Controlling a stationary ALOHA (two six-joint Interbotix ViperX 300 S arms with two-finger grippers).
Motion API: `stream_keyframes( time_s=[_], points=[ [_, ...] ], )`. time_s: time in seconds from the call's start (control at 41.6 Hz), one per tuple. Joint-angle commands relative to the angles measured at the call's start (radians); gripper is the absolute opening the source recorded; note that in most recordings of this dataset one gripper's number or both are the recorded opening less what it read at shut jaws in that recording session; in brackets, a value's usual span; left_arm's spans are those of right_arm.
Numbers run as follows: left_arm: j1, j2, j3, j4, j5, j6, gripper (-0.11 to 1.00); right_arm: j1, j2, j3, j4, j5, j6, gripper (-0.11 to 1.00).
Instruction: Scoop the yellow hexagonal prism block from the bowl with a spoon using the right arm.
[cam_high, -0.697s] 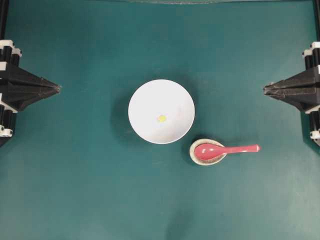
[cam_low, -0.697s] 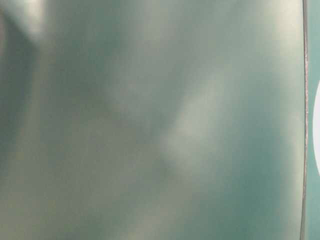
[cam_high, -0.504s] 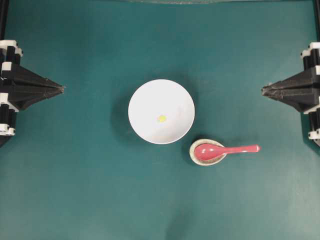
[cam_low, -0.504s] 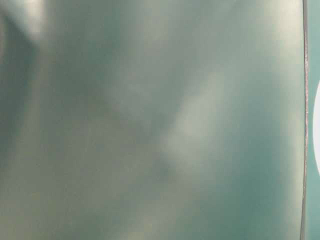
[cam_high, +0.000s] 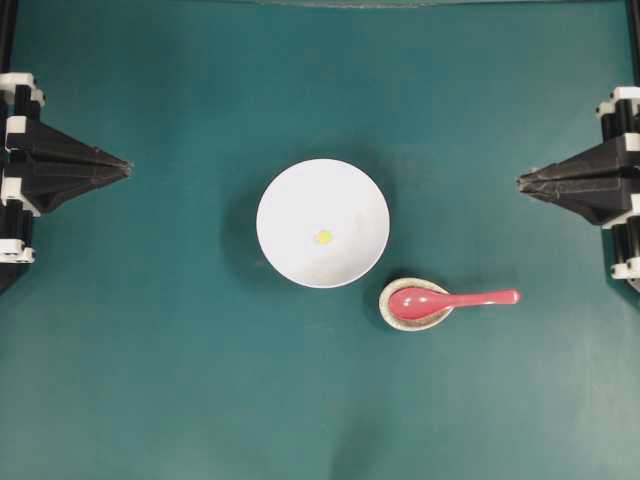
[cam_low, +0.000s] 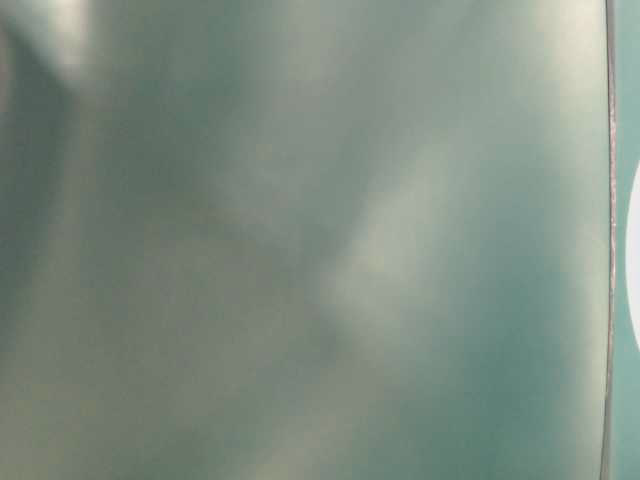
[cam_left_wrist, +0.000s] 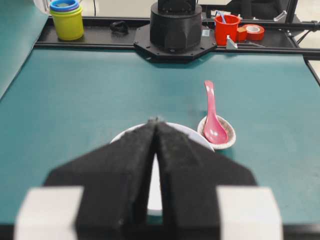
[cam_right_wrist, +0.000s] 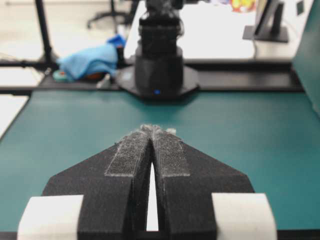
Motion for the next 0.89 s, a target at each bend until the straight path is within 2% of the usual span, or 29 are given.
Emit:
stream_keyframes(
  time_s=[0.0, 0.048, 0.192, 0.312, 0.577, 0.865],
  points=[
    [0.002, 0.009, -0.021, 0.003, 0.003, -0.002, 0.0, -0.002, 0.009, -0.017, 0.0, -0.006, 0.002, 0.03],
    [0.002, 0.008, -0.021, 0.003, 0.006, -0.002, 0.0, -0.002, 0.012, -0.015, 0.002, -0.005, 0.002, 0.1],
    [0.0, -0.009, -0.023, 0.003, 0.02, 0.002, 0.0, -0.002, 0.028, -0.012, 0.002, 0.006, 0.002, 0.42],
    [0.002, -0.034, -0.026, 0.005, 0.026, 0.002, 0.0, -0.002, 0.055, -0.005, 0.0, 0.008, 0.002, 0.57],
    [0.002, -0.025, -0.025, 0.008, 0.003, 0.003, 0.0, 0.018, 0.184, 0.011, 0.0, -0.038, 0.003, 0.56],
    [0.002, -0.006, -0.021, 0.006, -0.02, 0.002, 0.0, 0.063, 0.383, 0.051, 0.034, -0.227, 0.006, 0.56]
  ],
)
